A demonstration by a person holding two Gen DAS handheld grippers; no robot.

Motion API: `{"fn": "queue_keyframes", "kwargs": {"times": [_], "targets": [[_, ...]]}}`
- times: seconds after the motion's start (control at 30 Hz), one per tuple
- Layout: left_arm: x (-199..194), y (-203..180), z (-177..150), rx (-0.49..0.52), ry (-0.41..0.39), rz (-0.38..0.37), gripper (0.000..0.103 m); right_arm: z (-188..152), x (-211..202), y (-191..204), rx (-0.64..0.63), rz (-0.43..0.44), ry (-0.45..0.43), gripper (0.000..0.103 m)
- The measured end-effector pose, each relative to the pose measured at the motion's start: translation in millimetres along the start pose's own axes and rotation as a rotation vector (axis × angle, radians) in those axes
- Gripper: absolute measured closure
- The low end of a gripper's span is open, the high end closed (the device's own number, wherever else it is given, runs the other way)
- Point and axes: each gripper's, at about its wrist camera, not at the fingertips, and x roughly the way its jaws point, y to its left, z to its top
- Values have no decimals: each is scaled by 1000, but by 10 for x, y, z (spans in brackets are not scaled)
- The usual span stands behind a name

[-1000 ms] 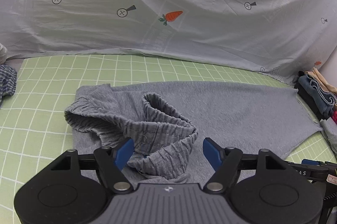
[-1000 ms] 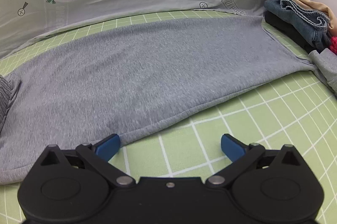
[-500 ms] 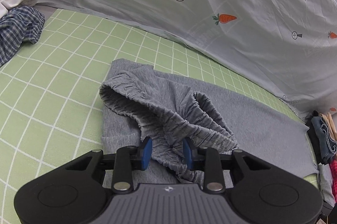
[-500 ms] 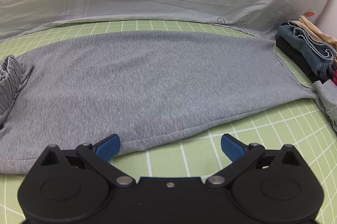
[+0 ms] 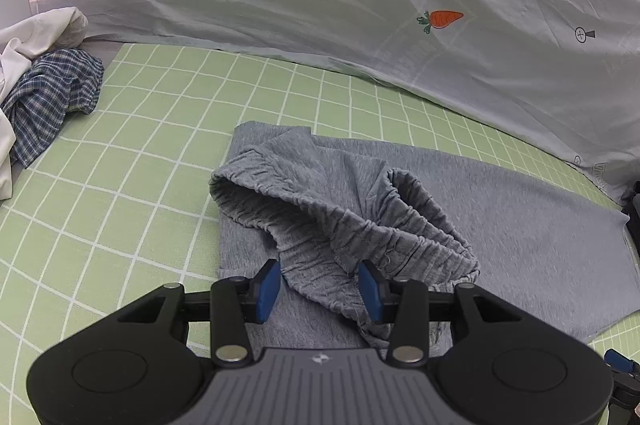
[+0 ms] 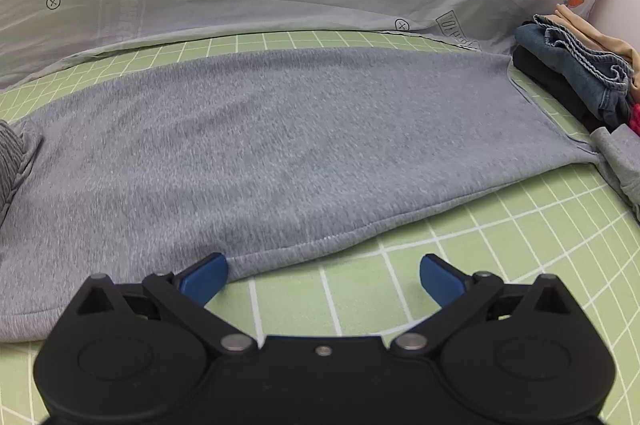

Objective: Fold clothes
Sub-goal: 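Grasp the grey sweatpants waistband with the left gripper and fold it over the legs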

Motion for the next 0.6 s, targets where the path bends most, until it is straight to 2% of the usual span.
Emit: {"fn": "queue_keyframes", "kwargs": {"times": [0.13, 0.3, 0.33, 0.37, 0.43, 0.5, 0.6], "targets": [[113, 25, 14, -2, 14, 12, 58, -44, 34, -83, 65, 39, -9, 0], [255, 18, 111, -5, 34, -15, 61, -79, 33, -88, 56, 51, -36, 0], [256, 1, 136, 0, 29, -20, 68, -87, 32, -88, 55, 52, -42, 0], [254, -19, 162, 7, 23, -26, 82, -95, 31, -88, 54, 54, -48, 0], [214, -108, 229, 40, -2, -36, 99, -112, 28, -88, 53, 55, -61, 0], [165, -221, 290, 64, -34, -72, 99, -123, 28, -88, 53, 55, -72, 0], [144, -502, 290, 103, -76, -189, 99, -124, 34, -85, 54, 54, -80, 0]]}}
